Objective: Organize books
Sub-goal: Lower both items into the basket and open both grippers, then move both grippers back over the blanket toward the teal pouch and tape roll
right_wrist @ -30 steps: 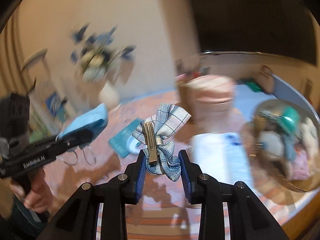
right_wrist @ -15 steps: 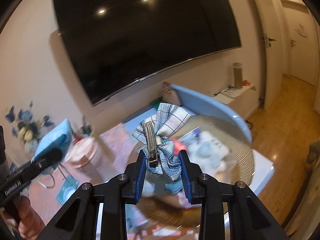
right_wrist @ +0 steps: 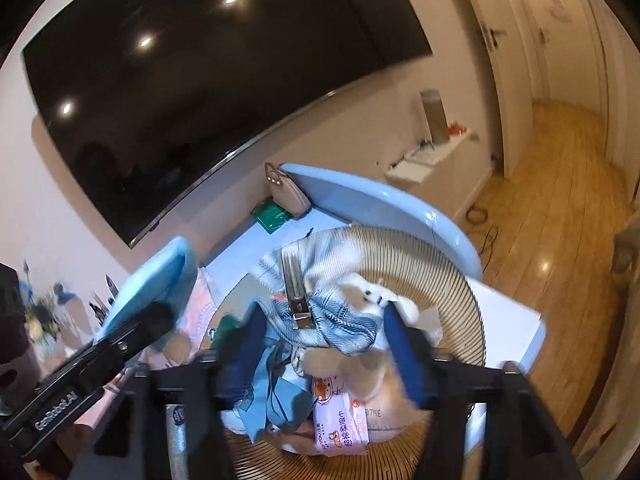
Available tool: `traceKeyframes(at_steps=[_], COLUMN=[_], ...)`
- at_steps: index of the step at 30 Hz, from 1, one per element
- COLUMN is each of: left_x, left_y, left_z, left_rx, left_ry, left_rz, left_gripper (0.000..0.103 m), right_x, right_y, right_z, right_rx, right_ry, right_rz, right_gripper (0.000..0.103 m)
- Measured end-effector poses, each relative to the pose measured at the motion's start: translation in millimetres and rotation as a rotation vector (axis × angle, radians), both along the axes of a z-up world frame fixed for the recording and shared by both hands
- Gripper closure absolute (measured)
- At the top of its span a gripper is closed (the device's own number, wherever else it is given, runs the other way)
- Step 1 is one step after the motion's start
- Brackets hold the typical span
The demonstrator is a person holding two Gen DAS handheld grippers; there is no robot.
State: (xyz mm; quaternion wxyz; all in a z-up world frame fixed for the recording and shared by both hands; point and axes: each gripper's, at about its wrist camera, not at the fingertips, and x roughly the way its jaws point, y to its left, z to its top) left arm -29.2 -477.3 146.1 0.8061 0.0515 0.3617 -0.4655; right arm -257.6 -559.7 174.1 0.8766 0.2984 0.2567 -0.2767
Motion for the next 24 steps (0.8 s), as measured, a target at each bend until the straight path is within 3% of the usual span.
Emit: traceKeyframes(at_steps=[2,5,7,8,16,24], left_x=[-0.9,-5.1,-10.1,-13.8,-40.1,-46.9], left_y=[-2.9,1.7,6.7,11.3,57.1,160.4], left_z=[-7.5,-9.4,-7.4,-5.2,23.3,48.0], left_rx=[0.028,-0.001,-0.021,-0.038,-0.064,-0.112], left_ry=[0.028,0.033,0.033,0.027,-0.055,-0.11], left_rz=[-0.034,-0.057,-0.071,-0.077,-0.095,0.02], left_gripper=[0.066,0.054,0.027,0.025,0.025,0.025], right_x=[-4.3,-15.4,-22.6,-26.2,-33.4,-10.7], right_y=[-2.0,-2.6,-3.2,-3.9,22.3,86.6], right_z=[-3.2,-6.0,-7.2,-8.2,-4.2,12.7], right_rx=[0.009,0.006,0.018,0.027,0.031,-0.024], right_ry=[-0.001,0.003,-0.003,-0.008,-0.001,0.014], right_rz=[0.005,-0.003,-0.009,-0.012,0.025,0.147], right_gripper=[0.042,0.042,0.042,0.042,0.042,0.042])
